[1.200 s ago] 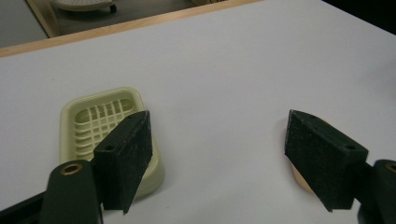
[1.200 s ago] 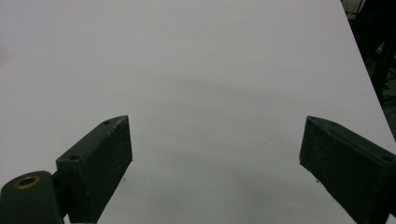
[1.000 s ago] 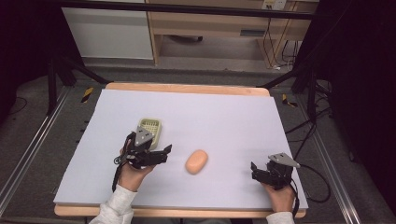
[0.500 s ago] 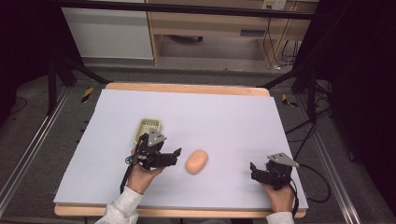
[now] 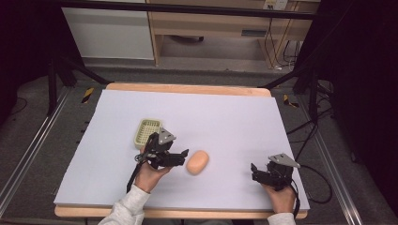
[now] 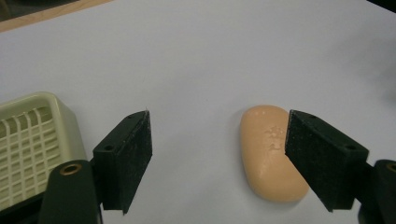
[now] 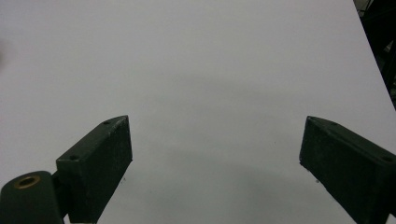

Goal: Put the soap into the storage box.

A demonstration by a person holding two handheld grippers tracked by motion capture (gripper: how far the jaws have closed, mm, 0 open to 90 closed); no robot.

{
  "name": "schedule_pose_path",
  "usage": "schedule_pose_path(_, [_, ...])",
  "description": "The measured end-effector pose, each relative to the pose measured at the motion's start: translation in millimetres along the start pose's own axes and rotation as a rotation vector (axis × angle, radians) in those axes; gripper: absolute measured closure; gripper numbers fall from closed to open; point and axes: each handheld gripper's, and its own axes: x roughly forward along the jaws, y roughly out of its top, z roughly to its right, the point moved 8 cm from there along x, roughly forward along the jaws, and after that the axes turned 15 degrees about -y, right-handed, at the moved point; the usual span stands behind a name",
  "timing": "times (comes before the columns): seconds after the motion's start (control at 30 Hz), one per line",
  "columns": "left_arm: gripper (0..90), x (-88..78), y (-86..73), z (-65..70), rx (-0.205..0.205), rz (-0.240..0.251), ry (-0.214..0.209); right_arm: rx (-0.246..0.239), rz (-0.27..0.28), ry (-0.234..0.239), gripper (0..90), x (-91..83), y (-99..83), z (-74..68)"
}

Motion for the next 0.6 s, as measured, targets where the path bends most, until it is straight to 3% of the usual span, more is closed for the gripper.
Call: schedule_pose_path(0.6, [22.4, 31.0, -5.8, 19.5, 0.029, -0.064, -0.037, 0.002, 0.000, 0.010, 9.6, -0.1, 0.7, -3.1])
